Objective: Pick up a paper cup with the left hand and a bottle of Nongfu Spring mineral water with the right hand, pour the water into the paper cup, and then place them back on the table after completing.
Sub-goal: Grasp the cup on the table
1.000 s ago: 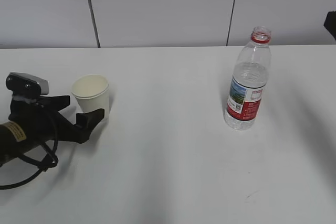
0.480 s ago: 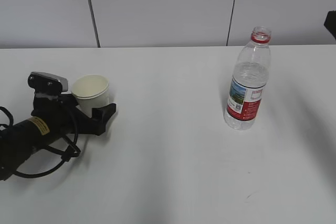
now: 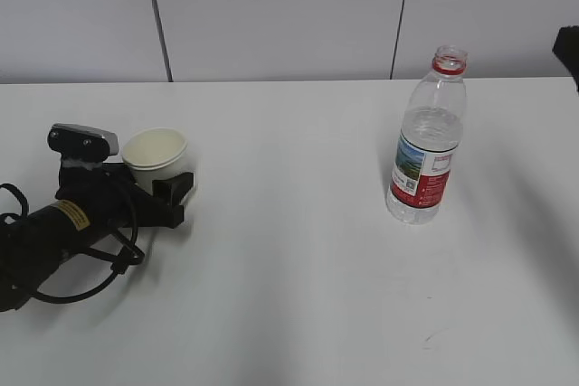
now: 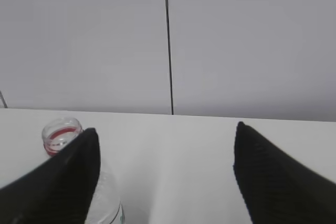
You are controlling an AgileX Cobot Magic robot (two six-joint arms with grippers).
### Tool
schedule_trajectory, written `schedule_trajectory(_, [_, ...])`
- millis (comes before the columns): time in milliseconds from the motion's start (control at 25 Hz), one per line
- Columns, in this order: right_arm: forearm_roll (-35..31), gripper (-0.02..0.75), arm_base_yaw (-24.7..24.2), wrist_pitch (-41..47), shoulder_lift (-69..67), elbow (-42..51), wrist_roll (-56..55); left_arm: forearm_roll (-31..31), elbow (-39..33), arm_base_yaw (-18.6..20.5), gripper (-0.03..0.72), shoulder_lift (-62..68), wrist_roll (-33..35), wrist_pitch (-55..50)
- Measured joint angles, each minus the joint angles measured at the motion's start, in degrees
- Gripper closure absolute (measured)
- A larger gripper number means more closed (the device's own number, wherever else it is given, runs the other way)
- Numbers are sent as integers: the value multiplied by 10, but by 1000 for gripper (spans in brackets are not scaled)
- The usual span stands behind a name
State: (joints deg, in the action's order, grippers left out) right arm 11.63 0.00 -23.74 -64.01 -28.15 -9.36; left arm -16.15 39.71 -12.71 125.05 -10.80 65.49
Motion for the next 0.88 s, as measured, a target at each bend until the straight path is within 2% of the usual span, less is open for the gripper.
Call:
schedule_trajectory(200, [2,152,0,-42,-44,15,-13,0,0,0,242,0,0,0])
schedule_trajectory(440, [16,152,0,-71,-85,15,-16,-6,0,0,256,0,0,0])
schedule_trajectory(720, [129,152,0,-115,-152,15,-16,-8,0,0,258,0,0,0])
schedule_trajectory(880, [160,153,0,-156,-190,15,-16,-8,0,0,258,0,0,0])
